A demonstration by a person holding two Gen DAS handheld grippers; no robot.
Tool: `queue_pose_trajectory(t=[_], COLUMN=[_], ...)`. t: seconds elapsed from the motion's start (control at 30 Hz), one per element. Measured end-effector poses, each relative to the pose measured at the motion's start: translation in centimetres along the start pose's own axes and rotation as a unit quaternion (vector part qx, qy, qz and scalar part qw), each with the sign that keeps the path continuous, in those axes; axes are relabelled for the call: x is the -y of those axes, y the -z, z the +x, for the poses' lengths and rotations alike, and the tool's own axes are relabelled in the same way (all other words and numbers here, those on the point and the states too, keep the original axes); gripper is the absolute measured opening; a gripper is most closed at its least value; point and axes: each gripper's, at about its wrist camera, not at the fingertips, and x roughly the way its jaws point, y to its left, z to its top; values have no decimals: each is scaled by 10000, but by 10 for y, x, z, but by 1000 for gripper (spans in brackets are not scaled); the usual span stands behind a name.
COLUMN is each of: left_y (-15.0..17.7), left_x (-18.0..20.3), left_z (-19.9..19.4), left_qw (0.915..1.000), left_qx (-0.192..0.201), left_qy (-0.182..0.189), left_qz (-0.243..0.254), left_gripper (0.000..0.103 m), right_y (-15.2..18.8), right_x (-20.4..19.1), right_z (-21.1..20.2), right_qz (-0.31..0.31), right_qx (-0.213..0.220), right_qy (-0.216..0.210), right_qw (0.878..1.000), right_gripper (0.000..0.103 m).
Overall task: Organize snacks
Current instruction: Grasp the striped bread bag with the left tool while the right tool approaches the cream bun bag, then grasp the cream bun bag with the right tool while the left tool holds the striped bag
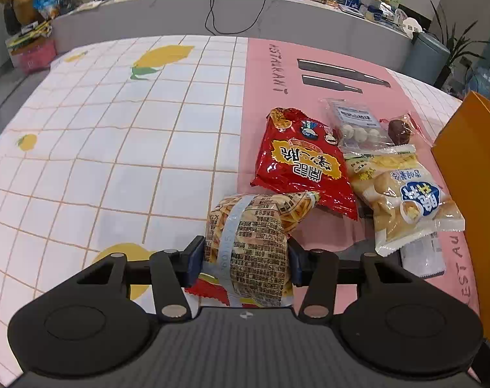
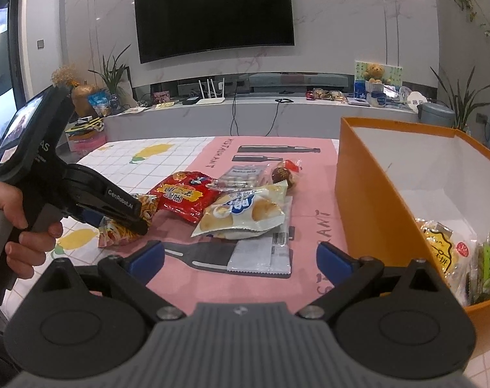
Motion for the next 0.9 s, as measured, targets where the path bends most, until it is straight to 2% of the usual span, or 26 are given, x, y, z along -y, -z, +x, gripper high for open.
queue_pose_trajectory(t=[0.27, 0.67, 0.9], left_y=[2, -3, -5], left_x=[2, -5, -8], left_z=[-18, -37, -41], left_qw=[9995, 9968, 9948], left_qx=[178, 476, 521], left_qy=[274, 560, 740], left_qz=[-2, -327, -465], left_gripper=[54, 54, 54], right_y=[-2, -12, -27], right_x=[1, -6, -16], right_z=[-1, 10, 38], right_qz=[89, 128, 29], right_qx=[37, -56, -149], right_qy=[-105, -188, -115], right_qw=[9999, 9997, 9998], right_gripper=[98, 98, 100])
